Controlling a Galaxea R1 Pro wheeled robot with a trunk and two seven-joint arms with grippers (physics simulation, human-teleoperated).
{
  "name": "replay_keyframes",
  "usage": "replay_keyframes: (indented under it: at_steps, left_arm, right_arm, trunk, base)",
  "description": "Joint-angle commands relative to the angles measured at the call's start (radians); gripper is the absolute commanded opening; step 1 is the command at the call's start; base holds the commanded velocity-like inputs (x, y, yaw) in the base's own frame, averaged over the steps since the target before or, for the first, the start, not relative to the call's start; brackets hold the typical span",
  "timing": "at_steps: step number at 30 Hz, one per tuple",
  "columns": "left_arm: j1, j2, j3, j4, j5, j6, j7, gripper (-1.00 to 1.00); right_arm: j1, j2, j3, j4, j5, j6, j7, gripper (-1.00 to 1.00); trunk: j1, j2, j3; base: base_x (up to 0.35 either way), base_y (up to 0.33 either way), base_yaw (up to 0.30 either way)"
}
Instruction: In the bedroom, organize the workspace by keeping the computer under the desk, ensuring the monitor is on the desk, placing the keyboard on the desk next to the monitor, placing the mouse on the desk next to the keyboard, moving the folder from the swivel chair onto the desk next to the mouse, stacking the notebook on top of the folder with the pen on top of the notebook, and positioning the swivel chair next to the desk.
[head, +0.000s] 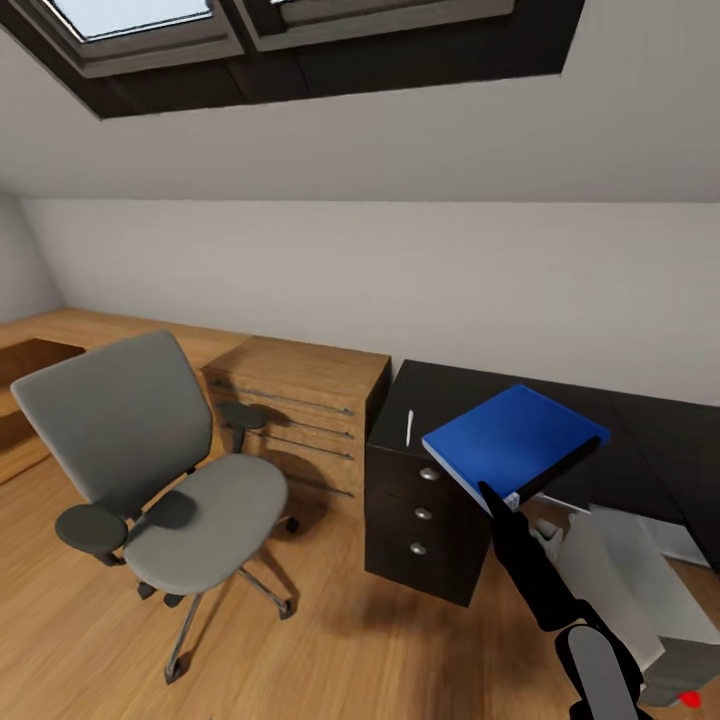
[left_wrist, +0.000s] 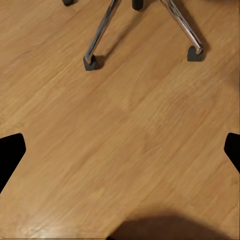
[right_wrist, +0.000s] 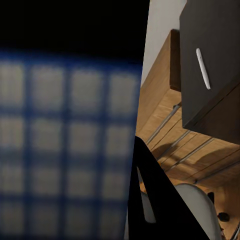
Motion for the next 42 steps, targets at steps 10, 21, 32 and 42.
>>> replay_keyframes:
  at_steps: [10,21,32,42]
  left_arm:
    - [0.001,-0.003,-0.005,0.029,0.010,-0.005,0.004,1.00]
    - [0.001,-0.035,-0.008,0.065,-0.001,-0.006,0.002,1.00]
    - [0.001,-0.040,-0.008,0.070,-0.026,-0.013,0.004,1.00]
    - [0.001,-0.039,-0.008,0.070,-0.026,-0.014,0.005,1.00]
  right_arm:
    - [-0.001,0.004,-0.032,0.000,-0.006,0.008,0.001,-1.00]
    - [-0.001,0.004,-0.072,0.016,-0.006,0.006,-0.005,-1.00]
    - [-0.001,0.004,-0.077,0.037,-0.006,-0.022,-0.054,-1.00]
    - [-0.001,0.004,-0.076,0.037,-0.005,-0.024,-0.055,-1.00]
  trunk:
    - [-0.038,0.070,0.031]
    - [-0.081,0.147,0.065]
    - [-0.123,0.224,0.100]
    - [-0.161,0.294,0.131]
  base:
    - [0.000,0.000,-0.231]
    - [0.000,0.000,-0.283]
    - [0.000,0.000,-0.296]
    - [0.000,0.000,-0.297]
